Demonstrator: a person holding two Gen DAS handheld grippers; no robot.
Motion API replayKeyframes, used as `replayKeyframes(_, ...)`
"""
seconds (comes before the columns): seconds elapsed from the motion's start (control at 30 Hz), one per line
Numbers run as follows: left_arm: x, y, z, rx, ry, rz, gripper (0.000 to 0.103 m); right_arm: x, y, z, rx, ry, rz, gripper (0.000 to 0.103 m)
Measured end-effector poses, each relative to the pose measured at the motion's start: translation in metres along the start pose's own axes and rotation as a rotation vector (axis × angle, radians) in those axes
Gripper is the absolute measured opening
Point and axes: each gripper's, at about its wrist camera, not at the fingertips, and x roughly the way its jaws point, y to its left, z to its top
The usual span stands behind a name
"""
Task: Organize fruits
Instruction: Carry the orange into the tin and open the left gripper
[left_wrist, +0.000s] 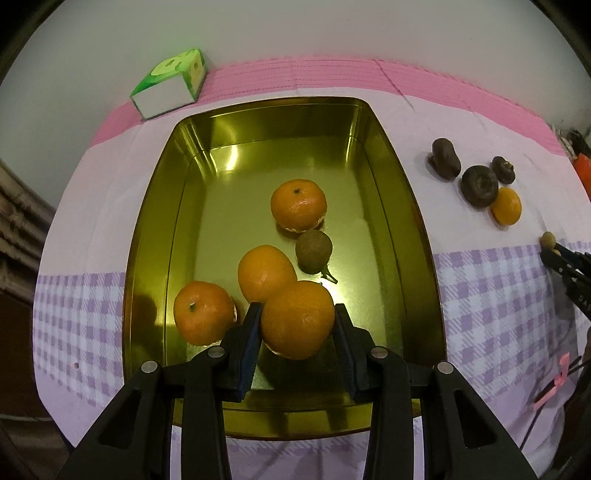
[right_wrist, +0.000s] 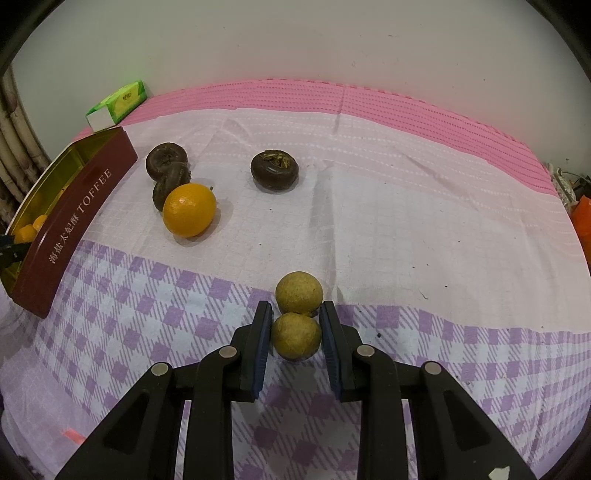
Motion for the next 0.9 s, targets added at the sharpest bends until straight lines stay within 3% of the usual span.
replayKeyframes(0.33,0.003,-0.011,-0.004,0.048,0.011,0.009,0.038,0.0,0.001,0.0,0.002,0.0,-0.004,0.026)
replayKeyframes(0.9,0.007,0.0,0.0,0.026,0.017,-0.013,0.041,0.001,-0.001,0.002,0.019,0.008,-0.014,0.024)
